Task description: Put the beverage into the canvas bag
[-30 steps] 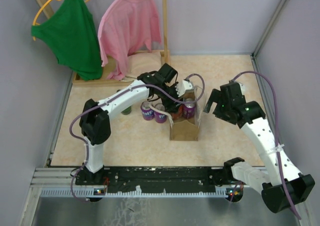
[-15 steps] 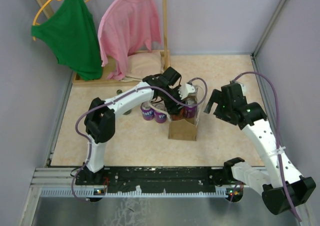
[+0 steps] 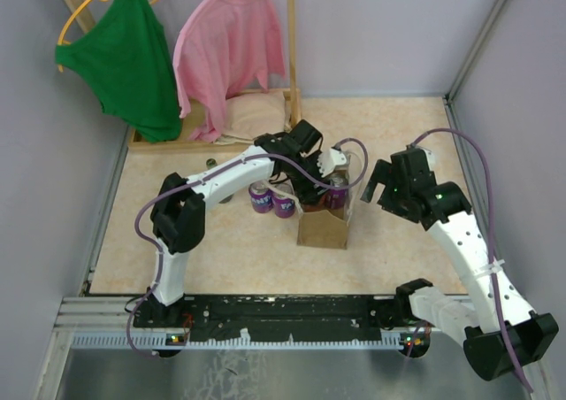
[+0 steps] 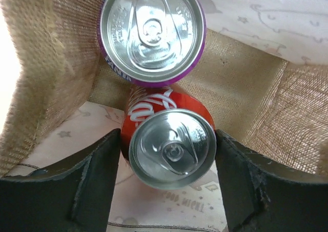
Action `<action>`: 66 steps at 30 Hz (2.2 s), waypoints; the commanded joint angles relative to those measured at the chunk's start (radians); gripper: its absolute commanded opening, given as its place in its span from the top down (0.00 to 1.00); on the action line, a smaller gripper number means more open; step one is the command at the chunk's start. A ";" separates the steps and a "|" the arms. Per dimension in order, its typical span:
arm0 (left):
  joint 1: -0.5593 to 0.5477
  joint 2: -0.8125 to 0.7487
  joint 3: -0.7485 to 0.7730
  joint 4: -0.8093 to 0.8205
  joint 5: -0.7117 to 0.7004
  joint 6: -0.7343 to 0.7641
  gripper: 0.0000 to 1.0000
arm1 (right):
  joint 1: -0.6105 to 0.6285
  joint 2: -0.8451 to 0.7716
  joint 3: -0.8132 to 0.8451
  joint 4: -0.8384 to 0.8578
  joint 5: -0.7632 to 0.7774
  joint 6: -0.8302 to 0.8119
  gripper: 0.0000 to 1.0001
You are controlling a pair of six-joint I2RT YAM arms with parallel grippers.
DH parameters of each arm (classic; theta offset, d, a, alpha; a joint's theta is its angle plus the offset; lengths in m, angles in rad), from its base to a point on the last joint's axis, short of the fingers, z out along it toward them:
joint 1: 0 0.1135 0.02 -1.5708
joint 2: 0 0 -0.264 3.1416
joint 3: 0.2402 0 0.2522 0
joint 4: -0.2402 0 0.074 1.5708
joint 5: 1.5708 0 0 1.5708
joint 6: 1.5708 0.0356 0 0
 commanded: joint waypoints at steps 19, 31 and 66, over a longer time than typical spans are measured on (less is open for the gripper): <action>-0.002 -0.289 -0.008 0.183 -0.094 -0.142 0.00 | -0.010 0.018 0.028 0.034 -0.020 -0.010 0.01; 0.374 -0.540 -0.217 0.187 -0.011 -0.080 0.00 | -0.009 0.021 0.017 0.047 -0.026 -0.011 0.01; 0.497 -0.459 -0.520 0.046 0.548 0.488 0.00 | -0.009 0.030 0.019 0.018 -0.041 -0.004 0.01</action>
